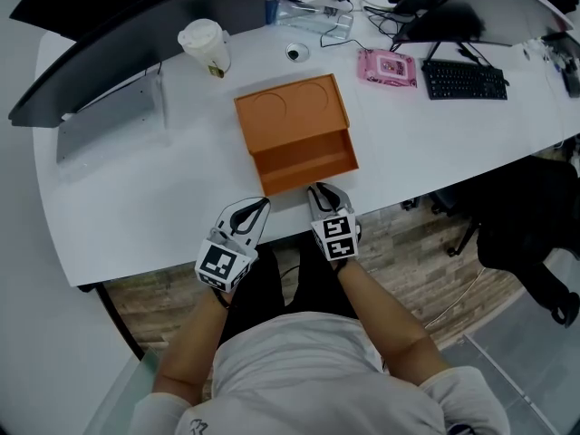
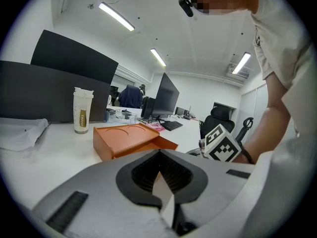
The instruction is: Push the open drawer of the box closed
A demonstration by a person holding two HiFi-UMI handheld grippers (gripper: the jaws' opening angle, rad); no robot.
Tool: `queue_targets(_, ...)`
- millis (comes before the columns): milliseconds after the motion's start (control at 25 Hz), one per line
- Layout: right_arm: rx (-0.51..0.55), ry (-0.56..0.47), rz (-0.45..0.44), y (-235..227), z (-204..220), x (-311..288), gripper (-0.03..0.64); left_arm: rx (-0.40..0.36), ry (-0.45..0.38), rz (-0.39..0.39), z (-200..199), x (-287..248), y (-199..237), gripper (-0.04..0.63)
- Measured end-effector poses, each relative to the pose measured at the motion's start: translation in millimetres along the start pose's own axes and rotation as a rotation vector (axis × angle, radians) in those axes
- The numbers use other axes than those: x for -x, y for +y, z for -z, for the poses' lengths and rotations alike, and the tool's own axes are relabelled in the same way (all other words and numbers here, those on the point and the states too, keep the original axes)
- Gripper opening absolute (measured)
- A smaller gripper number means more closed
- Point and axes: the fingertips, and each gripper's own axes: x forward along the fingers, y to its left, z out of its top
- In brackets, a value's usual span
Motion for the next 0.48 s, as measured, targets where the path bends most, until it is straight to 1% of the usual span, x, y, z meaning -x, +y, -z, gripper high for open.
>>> queue_targets(480,0.019,0.004,-0.030,-1,-27,-18,0.070,-0.001,-0.005,-0.026,-16,-4,19,-0.002)
